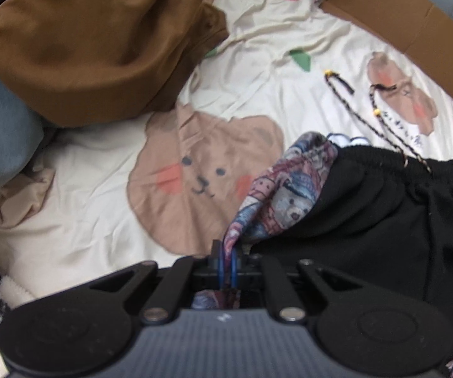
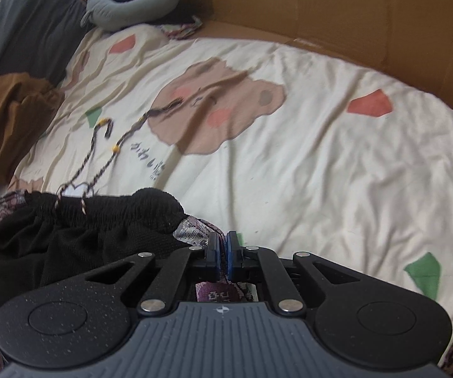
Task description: Fold clothes
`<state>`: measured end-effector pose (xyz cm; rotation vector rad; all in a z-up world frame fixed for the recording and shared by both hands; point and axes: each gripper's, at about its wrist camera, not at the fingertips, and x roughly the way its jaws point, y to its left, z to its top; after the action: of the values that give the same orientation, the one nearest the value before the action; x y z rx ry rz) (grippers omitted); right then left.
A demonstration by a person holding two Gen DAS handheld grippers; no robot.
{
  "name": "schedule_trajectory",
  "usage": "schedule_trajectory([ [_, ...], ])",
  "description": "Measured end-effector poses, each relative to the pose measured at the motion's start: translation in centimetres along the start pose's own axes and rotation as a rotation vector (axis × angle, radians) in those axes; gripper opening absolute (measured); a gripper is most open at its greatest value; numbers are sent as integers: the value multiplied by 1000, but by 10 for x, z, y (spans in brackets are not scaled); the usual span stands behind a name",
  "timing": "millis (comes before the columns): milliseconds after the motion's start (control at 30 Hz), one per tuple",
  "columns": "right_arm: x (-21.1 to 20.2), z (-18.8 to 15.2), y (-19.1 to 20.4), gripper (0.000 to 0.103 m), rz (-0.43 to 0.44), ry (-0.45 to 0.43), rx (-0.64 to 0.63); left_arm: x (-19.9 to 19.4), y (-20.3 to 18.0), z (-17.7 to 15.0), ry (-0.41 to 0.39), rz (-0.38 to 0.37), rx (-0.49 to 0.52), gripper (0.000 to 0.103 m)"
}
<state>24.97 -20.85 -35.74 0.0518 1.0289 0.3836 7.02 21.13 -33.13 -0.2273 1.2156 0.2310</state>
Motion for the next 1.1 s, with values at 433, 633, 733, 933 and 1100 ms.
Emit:
schedule_trajectory([
  [433, 5, -27, -19, 1, -40, 102, 57, 16, 8, -16, 88, -20, -13, 5],
  [633, 12, -48, -15, 2, -28, 164, 63, 29, 19, -30, 149, -11, -37, 6],
  [733, 9, -48, -18, 6, -22, 158, 85, 32, 22, -30, 176, -9, -50, 16],
  [933, -6, -38, -26, 10, -22, 114, 115, 8, 18, -3, 97, 26, -31, 28],
  [1100, -12, -34, -27, 10, -10, 86, 130, -6, 0, 33, 1, 26, 23, 41],
])
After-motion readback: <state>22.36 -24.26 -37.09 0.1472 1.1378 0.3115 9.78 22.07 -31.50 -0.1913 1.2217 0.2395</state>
